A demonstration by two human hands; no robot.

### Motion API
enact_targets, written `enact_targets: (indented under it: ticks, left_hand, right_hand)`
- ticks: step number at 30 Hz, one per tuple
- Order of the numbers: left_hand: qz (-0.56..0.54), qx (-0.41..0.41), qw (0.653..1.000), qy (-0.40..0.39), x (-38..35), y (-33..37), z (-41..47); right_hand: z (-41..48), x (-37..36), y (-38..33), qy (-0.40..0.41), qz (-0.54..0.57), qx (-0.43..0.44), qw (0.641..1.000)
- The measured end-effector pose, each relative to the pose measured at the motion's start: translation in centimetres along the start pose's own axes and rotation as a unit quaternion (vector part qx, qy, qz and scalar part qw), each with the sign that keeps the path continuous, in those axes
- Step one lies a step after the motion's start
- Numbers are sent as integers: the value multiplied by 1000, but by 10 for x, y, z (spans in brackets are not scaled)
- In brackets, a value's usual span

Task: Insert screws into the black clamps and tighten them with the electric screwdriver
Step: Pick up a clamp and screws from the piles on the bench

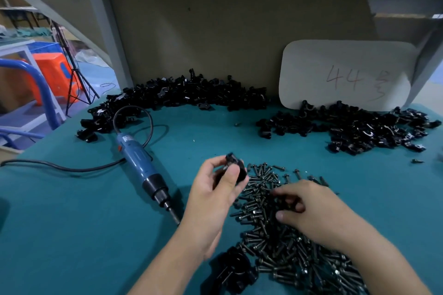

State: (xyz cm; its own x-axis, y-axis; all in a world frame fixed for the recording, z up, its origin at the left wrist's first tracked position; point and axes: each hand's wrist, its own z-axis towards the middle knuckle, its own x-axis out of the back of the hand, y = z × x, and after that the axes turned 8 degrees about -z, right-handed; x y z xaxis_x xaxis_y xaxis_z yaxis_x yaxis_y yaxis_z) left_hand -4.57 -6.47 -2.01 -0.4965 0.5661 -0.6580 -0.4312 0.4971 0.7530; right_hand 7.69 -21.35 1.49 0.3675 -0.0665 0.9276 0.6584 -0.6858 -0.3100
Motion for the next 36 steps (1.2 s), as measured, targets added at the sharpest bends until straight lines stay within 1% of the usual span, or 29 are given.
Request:
enact_targets:
  ticks: [2,5,7,9,14,19,23,27,36]
  left_hand:
    - [110,-22,994,13,10,-13,-4]
    - [250,-69,966,-12,19,-21,-5]
    - [318,-93,943,-37,20,-22,-5]
    - [354,-103,928,-52,20,-22,-7]
    - [363,-94,925,-57,22,-23,-4]
    - [332,-85,938,-49,23,-24,-3]
    - [325,-90,940,-45,23,-25,-2]
    - [328,-89,939,-47,24,-25,-2]
    - [358,-92,927,-66,25,-23,-5]
  right_hand:
    - [5,-3,-1,16,-16,7,1000]
    - [12,-1,1,21,-24,13,999]
    - [14,0,3,18,-24,24,999]
    - [14,1,3,17,-28,30,999]
    - [14,4,4,13,-21,29,999]
    - [13,5,5,-1,-13,28,1000]
    - [12,4,-2,3,-28,20,999]
    - [11,0,-7,8,-58,13,998]
    - [8,-3,-17,35,-78,-19,996]
